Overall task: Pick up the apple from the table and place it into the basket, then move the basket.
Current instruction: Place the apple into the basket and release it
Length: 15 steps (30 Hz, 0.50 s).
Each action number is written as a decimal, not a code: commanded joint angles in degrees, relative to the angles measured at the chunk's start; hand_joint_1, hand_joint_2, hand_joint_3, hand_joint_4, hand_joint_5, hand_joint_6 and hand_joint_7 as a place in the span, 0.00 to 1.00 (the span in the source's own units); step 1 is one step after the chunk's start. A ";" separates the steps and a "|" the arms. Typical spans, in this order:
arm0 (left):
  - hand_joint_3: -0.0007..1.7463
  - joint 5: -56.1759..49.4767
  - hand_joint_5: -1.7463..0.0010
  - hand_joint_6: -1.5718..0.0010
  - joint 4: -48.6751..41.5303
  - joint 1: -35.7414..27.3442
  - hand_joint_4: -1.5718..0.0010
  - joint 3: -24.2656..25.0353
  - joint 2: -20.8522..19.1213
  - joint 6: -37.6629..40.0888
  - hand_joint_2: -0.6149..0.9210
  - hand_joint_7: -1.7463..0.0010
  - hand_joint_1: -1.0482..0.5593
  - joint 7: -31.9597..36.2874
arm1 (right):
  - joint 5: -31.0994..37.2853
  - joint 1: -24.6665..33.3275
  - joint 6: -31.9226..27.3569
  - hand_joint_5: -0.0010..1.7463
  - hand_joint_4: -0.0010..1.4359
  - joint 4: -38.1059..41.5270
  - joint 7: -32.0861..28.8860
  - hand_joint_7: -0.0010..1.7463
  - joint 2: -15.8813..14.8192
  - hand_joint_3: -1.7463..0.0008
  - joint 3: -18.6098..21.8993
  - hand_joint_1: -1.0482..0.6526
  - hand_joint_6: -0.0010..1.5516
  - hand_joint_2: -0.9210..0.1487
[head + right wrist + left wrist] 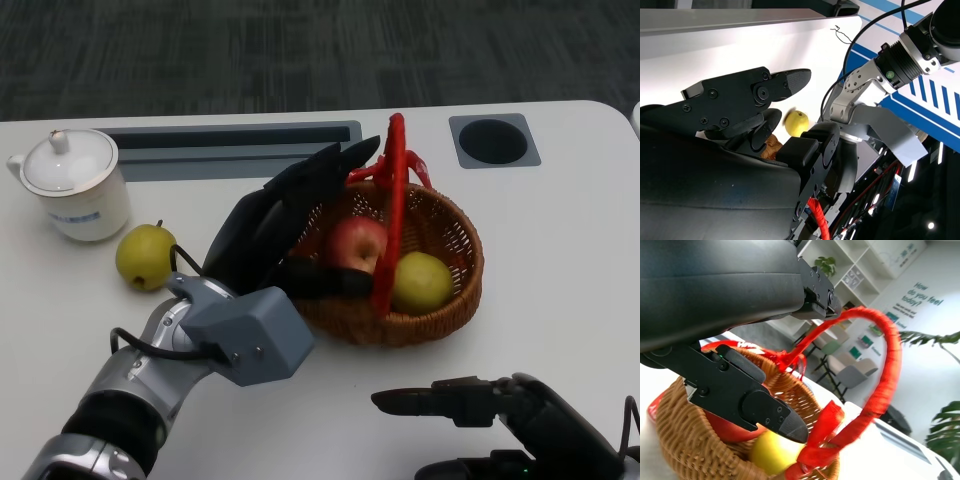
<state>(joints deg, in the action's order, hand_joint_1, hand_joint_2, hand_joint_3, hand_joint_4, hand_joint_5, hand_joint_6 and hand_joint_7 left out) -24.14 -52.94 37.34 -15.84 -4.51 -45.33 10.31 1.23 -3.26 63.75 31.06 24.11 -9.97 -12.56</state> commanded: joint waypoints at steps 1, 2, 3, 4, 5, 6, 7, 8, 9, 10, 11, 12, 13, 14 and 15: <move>0.00 1.37 1.00 0.90 3.49 -0.84 0.98 0.96 -1.57 -0.54 0.91 1.00 0.24 -1.33 | -0.60 -0.48 0.31 0.01 0.59 0.26 -0.63 0.00 -1.34 0.98 1.07 0.34 0.47 0.00; 0.00 1.55 0.99 0.90 4.78 -1.46 0.97 1.10 -1.92 -0.86 0.91 1.00 0.24 -1.54 | -0.52 -0.49 0.17 0.01 0.59 0.10 -0.74 0.00 -1.56 0.98 1.35 0.33 0.48 0.00; 0.00 1.75 0.99 0.90 6.28 -2.25 0.97 1.26 -2.32 -1.19 0.91 1.00 0.24 -1.78 | -0.53 -0.51 -0.04 0.01 0.59 -0.16 -0.76 0.01 -1.90 0.98 1.64 0.33 0.48 0.00; 0.00 2.05 0.99 0.89 8.11 -3.31 0.96 1.48 -2.77 -1.41 0.91 1.00 0.25 -2.12 | -0.65 -0.59 -0.30 0.01 0.59 -0.52 -0.70 0.01 -2.44 0.98 1.98 0.33 0.48 0.00; 0.00 2.47 0.99 0.88 10.11 -4.56 0.95 1.76 -3.21 -1.48 0.91 0.99 0.26 -2.56 | -0.88 -0.76 -0.48 0.01 0.59 -0.88 -0.62 0.01 -3.12 0.98 2.41 0.33 0.48 0.00; 0.00 2.96 0.99 0.87 12.12 -5.86 0.94 2.08 -3.58 -1.42 0.91 0.99 0.27 -3.06 | -1.10 -0.94 -0.73 0.00 0.59 -1.28 -0.57 0.01 -3.84 0.98 2.89 0.34 0.48 0.00; 0.00 3.49 0.99 0.86 14.01 -7.11 0.93 2.40 -3.87 -1.23 0.91 0.99 0.29 -3.61 | -1.24 -1.11 -0.93 0.00 0.59 -1.65 -0.56 0.01 -4.53 0.98 3.38 0.34 0.49 0.00; 0.00 4.00 0.98 0.86 15.82 -8.35 0.92 2.76 -4.16 -0.93 0.91 0.99 0.29 -4.11 | -1.28 -1.38 -0.91 0.00 0.59 -1.87 -0.61 0.01 -5.21 0.98 3.93 0.34 0.49 0.00; 0.00 4.42 0.98 0.85 17.57 -9.58 0.91 3.15 -4.47 -0.55 0.91 0.99 0.30 -4.50 | -1.26 -1.69 -0.85 0.00 0.59 -2.08 -0.65 0.01 -5.93 0.98 4.49 0.34 0.49 0.00; 0.00 4.89 0.98 0.84 19.34 -10.96 0.90 3.64 -4.90 -0.20 0.91 0.99 0.30 -4.84 | -0.99 -2.07 -0.72 0.00 0.59 -2.34 -0.75 0.01 -6.83 0.98 5.23 0.34 0.49 0.00; 0.00 5.53 0.98 0.83 21.25 -12.57 0.89 4.26 -5.45 0.16 0.91 0.98 0.31 -5.21 | -0.86 -2.57 -0.58 0.00 0.59 -2.66 -0.74 0.00 -7.96 0.98 6.02 0.34 0.49 0.00; 0.00 6.27 0.98 0.82 22.87 -14.11 0.87 4.94 -6.03 0.37 0.91 0.98 0.32 -5.59 | -0.78 -3.07 -0.50 0.00 0.59 -3.05 -0.61 0.00 -9.19 0.97 6.73 0.33 0.49 0.00; 0.00 7.18 0.97 0.81 24.22 -15.54 0.85 5.63 -6.58 0.48 0.92 0.98 0.33 -6.09 | -0.78 -3.56 -0.44 0.00 0.59 -3.44 -0.40 0.00 -10.43 0.97 7.32 0.33 0.49 0.00; 0.01 8.25 0.97 0.80 25.29 -16.81 0.84 6.30 -7.11 0.56 0.92 0.98 0.34 -6.75 | -1.04 -4.09 -0.37 0.00 0.59 -3.70 -0.07 0.00 -11.59 0.97 7.71 0.33 0.49 0.00; 0.01 9.25 0.97 0.79 26.06 -17.89 0.83 6.94 -7.64 0.53 0.93 0.98 0.34 -7.39 | -1.07 -4.68 -0.21 0.00 0.59 -3.86 0.10 0.00 -12.68 0.97 8.10 0.33 0.49 0.00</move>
<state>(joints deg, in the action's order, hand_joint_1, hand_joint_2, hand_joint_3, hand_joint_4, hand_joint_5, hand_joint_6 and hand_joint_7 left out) -16.61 -28.47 20.96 -10.23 -10.57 -45.22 3.92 0.73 -6.86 62.93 28.32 23.87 -20.57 -5.63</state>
